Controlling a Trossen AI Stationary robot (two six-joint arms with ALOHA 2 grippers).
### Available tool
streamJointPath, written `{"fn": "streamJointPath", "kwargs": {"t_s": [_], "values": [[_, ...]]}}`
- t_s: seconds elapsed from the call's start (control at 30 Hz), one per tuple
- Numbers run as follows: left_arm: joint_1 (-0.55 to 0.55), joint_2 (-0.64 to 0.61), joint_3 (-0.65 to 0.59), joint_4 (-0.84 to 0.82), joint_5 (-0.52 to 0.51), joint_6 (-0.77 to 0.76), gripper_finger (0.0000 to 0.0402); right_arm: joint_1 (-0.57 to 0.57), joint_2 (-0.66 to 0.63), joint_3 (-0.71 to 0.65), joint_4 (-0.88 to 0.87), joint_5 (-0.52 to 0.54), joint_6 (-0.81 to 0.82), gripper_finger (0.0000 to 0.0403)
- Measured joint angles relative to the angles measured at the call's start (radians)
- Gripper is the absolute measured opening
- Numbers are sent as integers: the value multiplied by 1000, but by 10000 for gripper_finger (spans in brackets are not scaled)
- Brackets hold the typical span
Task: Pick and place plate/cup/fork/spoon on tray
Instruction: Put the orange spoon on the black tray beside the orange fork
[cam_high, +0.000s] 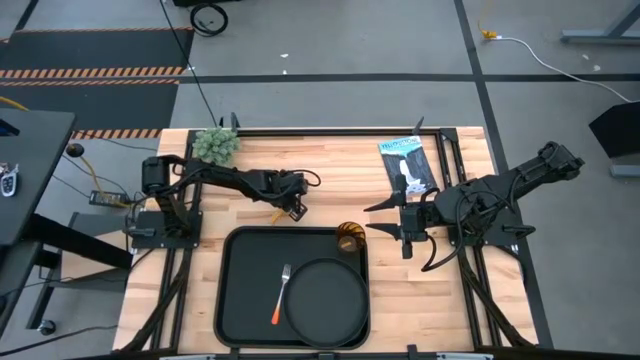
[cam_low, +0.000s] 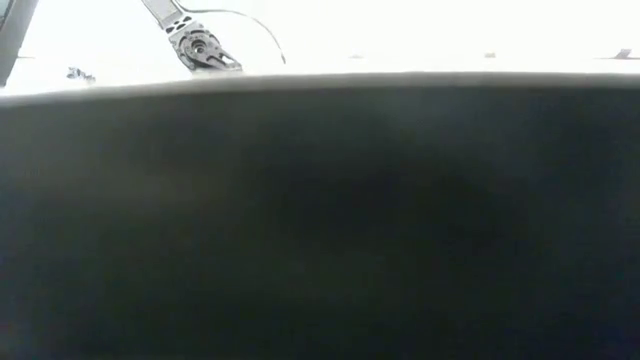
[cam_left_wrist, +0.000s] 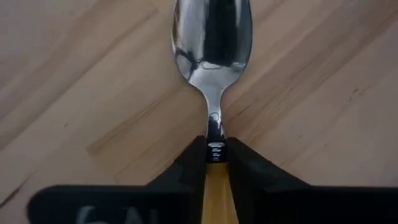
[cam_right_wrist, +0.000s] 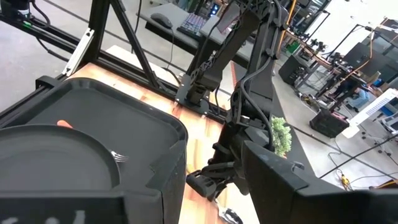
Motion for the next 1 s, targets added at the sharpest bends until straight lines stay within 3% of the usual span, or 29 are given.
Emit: {"fn": "streamJointPath", "kwargs": {"t_s": [0.27,0.6,0.77,1.0], "values": [[-1,-28,-6,-17,-60,-7,45,0,0,0,0,1,0,162],[-60,-295,-5,-98,-148,-109,45,0,0,0,0,2,0,162],[-182,-380,-5,-174,-156,-272,47,0,0,0,-2,2,0,162],[-444,-400,-4,-321,-213,-607,48,0,0,0,2,1,0,162]]}}
